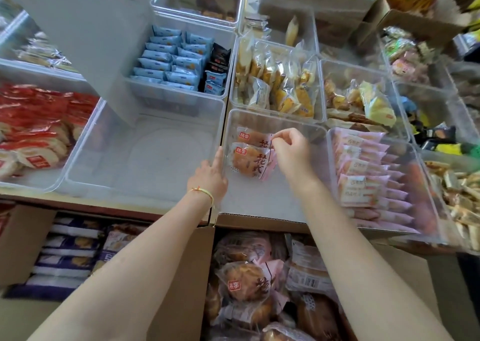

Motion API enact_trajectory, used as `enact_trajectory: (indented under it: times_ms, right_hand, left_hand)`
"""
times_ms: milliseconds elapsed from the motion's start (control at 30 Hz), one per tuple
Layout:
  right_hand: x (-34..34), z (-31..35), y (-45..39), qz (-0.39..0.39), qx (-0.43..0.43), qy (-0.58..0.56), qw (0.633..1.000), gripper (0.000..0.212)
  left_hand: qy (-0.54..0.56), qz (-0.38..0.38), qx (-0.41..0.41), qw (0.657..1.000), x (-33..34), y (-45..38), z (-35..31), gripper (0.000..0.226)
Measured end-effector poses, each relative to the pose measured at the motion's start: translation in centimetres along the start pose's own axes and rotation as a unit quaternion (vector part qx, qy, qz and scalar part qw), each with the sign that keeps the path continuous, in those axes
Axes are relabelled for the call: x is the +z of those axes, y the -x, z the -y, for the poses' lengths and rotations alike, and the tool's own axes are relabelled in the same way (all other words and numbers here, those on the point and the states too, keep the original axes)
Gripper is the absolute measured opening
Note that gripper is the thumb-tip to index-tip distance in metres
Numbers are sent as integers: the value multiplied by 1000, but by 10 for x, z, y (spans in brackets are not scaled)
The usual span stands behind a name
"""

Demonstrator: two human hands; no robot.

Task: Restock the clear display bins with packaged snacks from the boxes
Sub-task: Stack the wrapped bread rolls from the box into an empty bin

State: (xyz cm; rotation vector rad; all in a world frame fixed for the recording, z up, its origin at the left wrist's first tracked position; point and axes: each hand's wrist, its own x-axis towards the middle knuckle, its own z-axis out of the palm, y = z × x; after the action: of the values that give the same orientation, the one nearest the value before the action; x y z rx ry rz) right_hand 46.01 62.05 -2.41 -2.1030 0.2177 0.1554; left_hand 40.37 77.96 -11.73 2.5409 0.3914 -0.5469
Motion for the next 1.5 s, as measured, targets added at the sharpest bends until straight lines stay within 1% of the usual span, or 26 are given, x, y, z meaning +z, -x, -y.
enact_trajectory:
  times_ms: [67,100,167,233,267,333,400,467,500,600,667,733,800,867,967,1033,1067,1100,1167,1200,1233,1267,1333,1400,1433,1500]
  right_hand:
    - [-15,21,54,81,-47,-78,993,17]
    - [-23,25,77,129,-53,-90,986,19]
    - [-35,22,111,221,-30,-65,973,28]
    - [-43,6,130,276,14,-7,961,35]
    - [-45,-4,136,282,27,25,959,36]
    - [-43,-24,147,256,27,112,960,33]
    - [-37,-45,153,208,-9,244,947,25]
    - [-32,-61,158,193,-17,340,920,15]
    - [-30,-69,161,204,1,369,907,17]
    - [-24,-82,169,270,60,456,846,29]
    - [-21,-81,173,274,69,462,841,31]
    - [-20,-70,178,273,59,434,857,24]
    - [-25,-60,183,261,19,364,894,14]
    - [-37,-45,188,247,-24,265,932,19]
    - [-64,-14,188,265,-73,153,949,10]
    - [-81,6,187,258,-81,39,962,16]
    - [-86,14,185,233,-89,-15,968,19]
    - [-90,21,184,196,-96,-64,974,20]
    - [-91,29,180,107,-82,-154,979,16]
    - [-89,32,178,68,-56,-195,977,14]
    - [-86,35,176,33,-30,-229,972,13]
    - [-83,35,173,2,-11,-253,967,14]
    - [-77,35,167,-42,15,-289,956,14]
    - [-72,34,163,-56,36,-310,948,13]
    - [-70,34,162,-54,45,-316,946,12]
    - [-66,31,159,-41,57,-324,944,12]
  left_hand:
    - [8,13,11,1000,-6,3,1,84]
    - [23,11,23,999,-9,6,1,86]
    - [70,-16,51,996,-18,19,2,80]
    - [120,-57,64,989,-26,38,5,62]
    - [142,-76,63,985,-28,47,7,50]
    - [172,-115,55,977,-30,68,12,32]
    - [191,-149,52,969,-30,87,14,23]
    - [207,-169,51,962,-32,102,13,22]
    - [212,-175,49,960,-33,108,12,22]
    - [227,-177,47,956,-36,121,14,20]
    - [240,-170,53,954,-37,129,16,19]
    - [259,-163,69,950,-38,135,16,18]
    - [289,-149,81,942,-41,142,13,16]
    - [326,-126,94,932,-44,148,11,14]
    - [346,-92,123,926,-53,158,6,16]
    - [387,-46,134,911,-65,163,2,23]
    - [443,-6,140,885,-71,166,0,29]
    - [521,41,144,840,-77,170,-3,38]
    - [658,121,141,729,-87,175,-7,50]
    - [686,141,148,698,-89,177,-9,50]
    - [684,151,163,695,-90,179,-12,47]
    - [665,156,176,709,-88,180,-17,45]
    - [605,134,206,757,-82,182,-25,49]
    - [571,73,198,793,-78,184,-30,51]
    - [575,42,181,797,-78,184,-31,48]
    - [604,13,139,784,-78,183,-30,41]
